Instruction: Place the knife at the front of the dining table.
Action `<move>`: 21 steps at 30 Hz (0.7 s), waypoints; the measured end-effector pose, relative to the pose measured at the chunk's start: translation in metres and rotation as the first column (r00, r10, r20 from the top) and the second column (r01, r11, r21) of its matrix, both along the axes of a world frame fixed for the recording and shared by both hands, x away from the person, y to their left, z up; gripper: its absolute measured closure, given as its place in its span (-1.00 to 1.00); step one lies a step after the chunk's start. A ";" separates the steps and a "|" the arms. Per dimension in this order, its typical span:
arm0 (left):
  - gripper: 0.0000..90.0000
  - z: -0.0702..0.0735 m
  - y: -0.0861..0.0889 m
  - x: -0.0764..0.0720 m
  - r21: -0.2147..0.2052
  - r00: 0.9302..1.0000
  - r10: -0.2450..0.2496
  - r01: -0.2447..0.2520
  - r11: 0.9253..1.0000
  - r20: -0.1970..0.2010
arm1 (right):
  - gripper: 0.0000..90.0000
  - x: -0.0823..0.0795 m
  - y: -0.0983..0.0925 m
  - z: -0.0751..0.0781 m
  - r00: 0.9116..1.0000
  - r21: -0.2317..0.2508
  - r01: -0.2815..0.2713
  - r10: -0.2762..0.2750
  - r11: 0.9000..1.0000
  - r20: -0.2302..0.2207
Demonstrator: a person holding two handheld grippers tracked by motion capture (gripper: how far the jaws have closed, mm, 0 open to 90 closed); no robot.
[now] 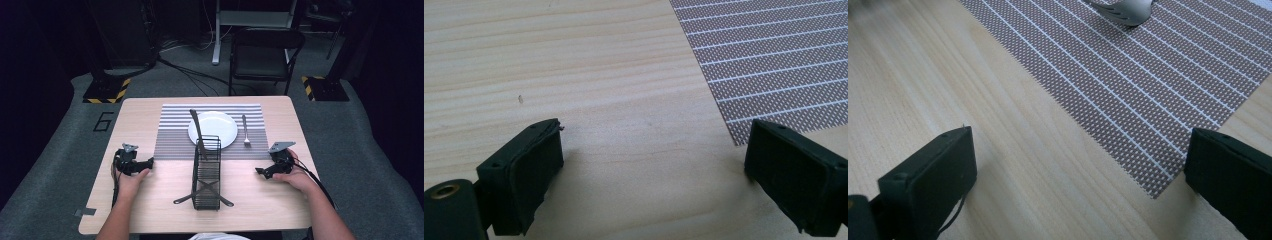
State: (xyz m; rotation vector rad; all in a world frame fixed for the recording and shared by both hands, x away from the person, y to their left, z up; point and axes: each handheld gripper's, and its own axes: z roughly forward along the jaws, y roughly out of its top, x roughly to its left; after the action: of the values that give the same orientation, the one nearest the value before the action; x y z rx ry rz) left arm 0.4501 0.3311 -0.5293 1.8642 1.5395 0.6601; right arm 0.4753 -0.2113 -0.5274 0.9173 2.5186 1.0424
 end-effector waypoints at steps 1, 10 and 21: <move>-0.82 0.000 0.000 0.000 0.000 1.000 0.000 0.000 1.000 0.000 | -1.00 0.000 0.000 0.000 1.000 0.002 0.000 0.000 1.000 0.003; -0.73 0.000 0.000 -0.001 -0.001 1.000 -0.016 0.016 1.000 0.010 | -1.00 0.000 0.000 0.000 1.000 0.000 0.000 0.000 1.000 0.000; -0.70 0.000 -0.001 -0.001 -0.003 1.000 -0.020 0.020 1.000 0.013 | -1.00 0.000 0.000 0.000 1.000 0.004 0.005 -0.005 1.000 -0.001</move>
State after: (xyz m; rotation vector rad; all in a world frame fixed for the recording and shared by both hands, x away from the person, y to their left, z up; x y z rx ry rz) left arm 0.4488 0.3306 -0.5290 1.8671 1.5113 0.6589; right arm 0.4752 -0.2108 -0.5275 0.9255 2.5150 1.0456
